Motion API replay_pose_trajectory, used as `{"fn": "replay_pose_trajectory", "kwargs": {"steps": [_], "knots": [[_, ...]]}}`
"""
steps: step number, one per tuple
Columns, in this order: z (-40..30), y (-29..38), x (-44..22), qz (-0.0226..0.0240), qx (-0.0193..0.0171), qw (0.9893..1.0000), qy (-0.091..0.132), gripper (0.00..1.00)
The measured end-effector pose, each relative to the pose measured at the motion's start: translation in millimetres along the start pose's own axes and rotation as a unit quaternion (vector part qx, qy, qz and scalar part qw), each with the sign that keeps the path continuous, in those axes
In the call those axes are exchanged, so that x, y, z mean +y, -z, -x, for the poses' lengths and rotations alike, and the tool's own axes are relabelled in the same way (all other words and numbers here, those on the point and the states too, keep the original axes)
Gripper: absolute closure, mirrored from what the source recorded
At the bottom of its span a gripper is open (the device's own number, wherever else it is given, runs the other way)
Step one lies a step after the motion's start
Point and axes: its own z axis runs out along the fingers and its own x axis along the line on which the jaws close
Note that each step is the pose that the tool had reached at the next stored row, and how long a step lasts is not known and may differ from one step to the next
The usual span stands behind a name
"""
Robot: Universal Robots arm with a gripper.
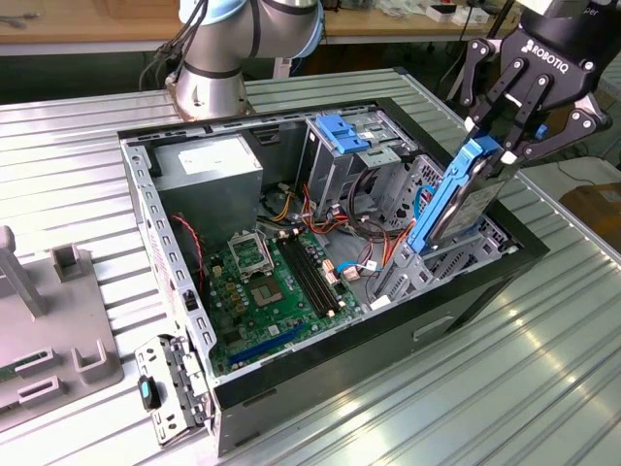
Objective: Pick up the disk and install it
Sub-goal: 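Pick up the disk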
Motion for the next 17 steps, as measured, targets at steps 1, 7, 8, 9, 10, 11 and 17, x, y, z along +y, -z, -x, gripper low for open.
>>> {"fn": "replay_pose_trajectory", "kwargs": {"steps": [1,7,8,9,10,11,17], "knots": [[-0.1,-0.2,0.0,0.0000,-0.0002,1.0000,0.000,0.63],[0.0,3.5,0.0,0.0000,-0.0005,1.0000,0.000,0.63],[-0.2,2.7,0.1,0.0000,-0.0010,1.0000,0.000,0.63],[-0.6,0.1,0.2,0.0002,-0.0005,1.0000,0.000,0.63],[-1.1,-1.9,0.3,0.0002,-0.0003,1.0000,0.000,0.63],[-1.6,-3.7,0.4,0.0002,-0.0005,1.0000,0.000,0.63],[-4.9,-8.2,0.2,0.0000,-0.0013,1.0000,0.000,0.63]]}}
